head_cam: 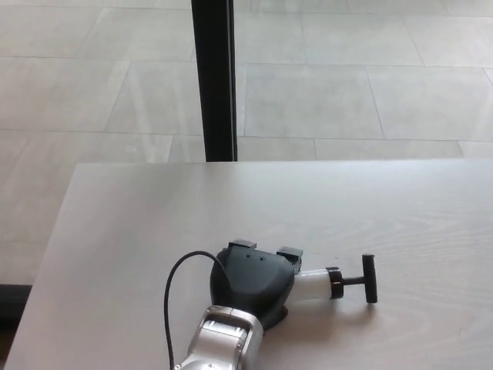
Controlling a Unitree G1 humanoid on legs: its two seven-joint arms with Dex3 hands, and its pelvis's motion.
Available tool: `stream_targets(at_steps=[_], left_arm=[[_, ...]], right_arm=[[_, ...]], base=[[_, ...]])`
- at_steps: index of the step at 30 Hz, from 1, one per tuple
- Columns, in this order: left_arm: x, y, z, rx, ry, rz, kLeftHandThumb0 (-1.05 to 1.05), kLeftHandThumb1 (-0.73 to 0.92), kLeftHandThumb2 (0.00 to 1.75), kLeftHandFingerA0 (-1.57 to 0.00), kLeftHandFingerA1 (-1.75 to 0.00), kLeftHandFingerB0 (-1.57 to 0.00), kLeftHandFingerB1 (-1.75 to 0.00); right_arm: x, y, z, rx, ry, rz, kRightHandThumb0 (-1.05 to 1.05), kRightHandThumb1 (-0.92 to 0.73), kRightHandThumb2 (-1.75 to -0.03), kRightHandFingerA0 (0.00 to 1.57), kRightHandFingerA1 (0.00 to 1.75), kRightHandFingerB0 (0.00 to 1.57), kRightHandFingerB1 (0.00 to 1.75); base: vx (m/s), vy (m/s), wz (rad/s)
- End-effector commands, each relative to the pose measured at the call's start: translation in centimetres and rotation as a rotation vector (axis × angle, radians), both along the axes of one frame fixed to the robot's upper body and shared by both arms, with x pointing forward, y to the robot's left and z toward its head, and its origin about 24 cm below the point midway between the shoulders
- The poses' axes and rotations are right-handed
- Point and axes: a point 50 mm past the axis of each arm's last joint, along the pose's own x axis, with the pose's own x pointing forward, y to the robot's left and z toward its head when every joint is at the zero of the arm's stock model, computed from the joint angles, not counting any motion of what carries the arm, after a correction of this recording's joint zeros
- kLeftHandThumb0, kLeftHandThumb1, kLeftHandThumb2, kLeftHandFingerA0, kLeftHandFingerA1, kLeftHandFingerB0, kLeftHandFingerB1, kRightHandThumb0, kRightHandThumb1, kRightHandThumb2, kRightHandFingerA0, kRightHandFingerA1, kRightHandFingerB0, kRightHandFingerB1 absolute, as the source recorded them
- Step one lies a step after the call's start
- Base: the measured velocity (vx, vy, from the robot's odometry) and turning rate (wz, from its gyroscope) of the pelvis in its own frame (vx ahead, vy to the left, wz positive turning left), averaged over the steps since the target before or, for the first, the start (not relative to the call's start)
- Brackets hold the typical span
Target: The robot uses its left hand to lift the air pump kept on the middle of the desk and use the right hand to pull out the handle
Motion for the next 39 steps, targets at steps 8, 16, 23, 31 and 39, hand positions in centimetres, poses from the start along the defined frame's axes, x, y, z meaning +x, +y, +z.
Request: stream_targets(at_steps=[8,16,23,31,39], left_arm=[[4.6,1.3,9.1,-0.333,-0.317,-0.110,-0.17,0.77,0.68,-0.67,-1.67,-0.60,-1.46],[5.6,1.5,10.9,-0.349,-0.434,-0.134,-0.16,0.69,0.80,-0.73,-1.67,-0.64,-1.45],[5.8,2.2,10.1,-0.342,-0.436,-0.131,-0.15,0.67,0.84,-0.71,-1.68,-0.62,-1.48],[5.8,2.8,8.8,-0.279,-0.416,-0.120,-0.18,0.71,0.75,-0.77,-1.59,-0.70,-1.24],[5.9,2.9,8.1,-0.302,-0.391,-0.100,-0.18,0.70,0.75,-0.73,-1.68,-0.62,-1.44]], right_arm=[[2.4,5.1,-2.1,-0.011,0.181,0.127,-0.50,-0.66,-0.60,0.68,0.74,0.51,0.41],[3.5,8.9,-3.0,-0.060,0.279,0.194,-0.52,-0.67,-0.60,0.68,0.80,0.48,0.42],[3.9,11.9,-3.9,-0.114,0.374,0.309,-0.58,-0.65,-0.60,0.63,0.82,0.40,0.37],[3.8,14.7,-5.0,-0.200,0.485,0.471,-0.50,-0.55,-0.57,0.57,0.74,0.33,0.33],[3.5,16.1,-5.4,-0.217,0.485,0.535,-0.50,-0.56,-0.57,0.63,0.84,0.35,0.35]], base=[[0.00,0.000,0.00],[0.00,0.000,0.00],[0.00,0.000,0.00],[0.00,0.000,0.00],[0.00,0.000,0.00]])
